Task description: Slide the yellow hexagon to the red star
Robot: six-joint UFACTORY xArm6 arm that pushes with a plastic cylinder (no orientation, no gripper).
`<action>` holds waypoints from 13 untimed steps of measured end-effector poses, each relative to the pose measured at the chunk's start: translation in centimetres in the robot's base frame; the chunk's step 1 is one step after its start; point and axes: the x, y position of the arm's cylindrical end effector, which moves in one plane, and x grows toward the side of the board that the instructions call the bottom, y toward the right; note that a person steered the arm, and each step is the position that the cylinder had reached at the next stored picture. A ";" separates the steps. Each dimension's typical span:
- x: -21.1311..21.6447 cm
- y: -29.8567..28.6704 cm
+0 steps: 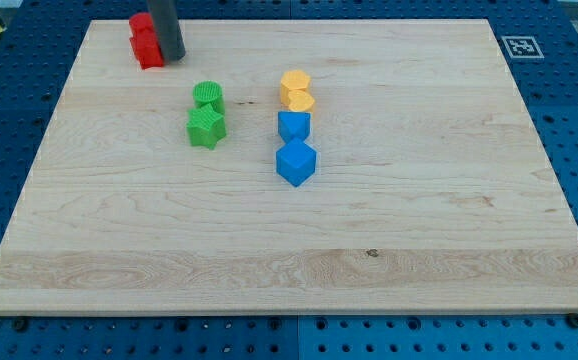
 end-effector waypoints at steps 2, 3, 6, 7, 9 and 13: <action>0.0 -0.1; -0.2 4.4; 5.2 17.0; 8.7 19.1; 11.3 24.0; 13.0 23.5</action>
